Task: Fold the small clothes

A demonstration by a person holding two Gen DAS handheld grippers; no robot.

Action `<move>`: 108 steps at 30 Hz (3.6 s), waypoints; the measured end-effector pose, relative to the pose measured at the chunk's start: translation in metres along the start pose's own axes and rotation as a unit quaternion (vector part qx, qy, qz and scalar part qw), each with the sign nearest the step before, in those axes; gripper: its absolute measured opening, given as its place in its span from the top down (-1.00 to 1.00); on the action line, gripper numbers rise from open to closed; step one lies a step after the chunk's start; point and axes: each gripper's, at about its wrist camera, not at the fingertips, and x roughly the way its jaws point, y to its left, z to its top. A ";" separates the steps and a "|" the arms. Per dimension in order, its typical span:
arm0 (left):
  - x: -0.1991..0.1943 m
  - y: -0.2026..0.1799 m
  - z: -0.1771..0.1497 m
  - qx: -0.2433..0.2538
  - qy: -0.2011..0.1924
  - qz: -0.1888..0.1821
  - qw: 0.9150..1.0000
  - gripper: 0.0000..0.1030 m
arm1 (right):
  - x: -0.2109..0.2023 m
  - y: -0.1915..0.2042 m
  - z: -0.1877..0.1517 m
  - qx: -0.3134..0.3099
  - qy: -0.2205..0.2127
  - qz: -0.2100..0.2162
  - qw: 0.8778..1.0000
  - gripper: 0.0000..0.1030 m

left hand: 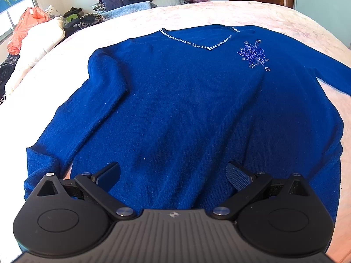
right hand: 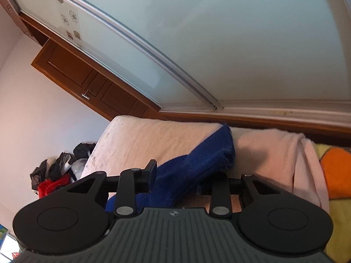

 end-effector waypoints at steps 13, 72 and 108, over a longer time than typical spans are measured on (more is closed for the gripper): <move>-0.004 0.000 0.009 -0.003 -0.012 0.007 1.000 -1.00 | 0.002 0.087 0.081 -0.132 -0.063 0.051 0.988 0.80; -0.048 -0.167 -0.024 0.289 0.029 -0.371 0.882 0.90 | 0.024 0.150 0.128 -0.305 -0.126 -0.017 0.944 0.81; -0.073 -0.137 -0.025 0.370 -0.007 -0.436 0.821 0.80 | 0.003 0.190 0.112 -0.317 -0.097 0.045 0.942 0.80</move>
